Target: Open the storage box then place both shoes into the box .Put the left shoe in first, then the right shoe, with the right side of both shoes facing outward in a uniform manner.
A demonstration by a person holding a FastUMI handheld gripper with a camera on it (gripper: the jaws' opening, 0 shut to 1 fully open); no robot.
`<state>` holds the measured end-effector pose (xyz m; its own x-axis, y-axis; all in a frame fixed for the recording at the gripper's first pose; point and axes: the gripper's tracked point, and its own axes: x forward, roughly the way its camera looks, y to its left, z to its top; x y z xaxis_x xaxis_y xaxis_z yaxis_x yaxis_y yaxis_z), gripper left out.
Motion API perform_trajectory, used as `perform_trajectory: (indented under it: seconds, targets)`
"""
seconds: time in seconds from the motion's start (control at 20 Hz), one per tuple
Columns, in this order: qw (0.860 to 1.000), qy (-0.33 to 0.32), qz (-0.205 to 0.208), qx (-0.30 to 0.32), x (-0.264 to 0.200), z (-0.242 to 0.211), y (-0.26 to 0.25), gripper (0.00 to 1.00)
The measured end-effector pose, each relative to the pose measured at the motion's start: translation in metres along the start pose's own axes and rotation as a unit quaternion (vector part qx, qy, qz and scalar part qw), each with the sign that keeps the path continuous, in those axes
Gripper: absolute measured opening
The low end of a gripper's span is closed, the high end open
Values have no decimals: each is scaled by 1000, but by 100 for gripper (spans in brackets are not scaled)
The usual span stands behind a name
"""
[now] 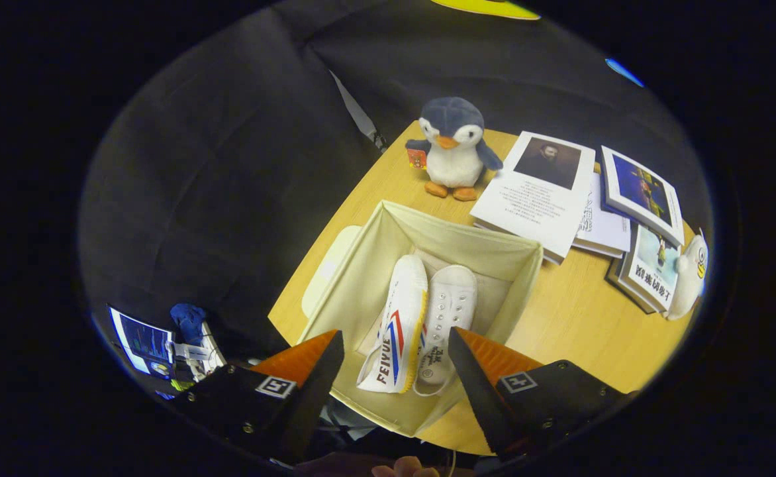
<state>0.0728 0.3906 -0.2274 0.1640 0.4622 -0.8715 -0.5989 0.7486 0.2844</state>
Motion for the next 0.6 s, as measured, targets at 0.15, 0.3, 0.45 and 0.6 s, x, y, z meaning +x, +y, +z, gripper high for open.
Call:
perform_trajectory:
  seconds: [0.15, 0.3, 0.45, 0.6]
  targets:
    - [999, -33, 9, 6, -21, 1, -4, 96]
    - [995, -94, 5, 18, -61, 6, -19, 96]
    - [984, -173, -19, 31, -114, 7, -42, 96]
    - [965, -252, -60, 41, -171, 7, -69, 96]
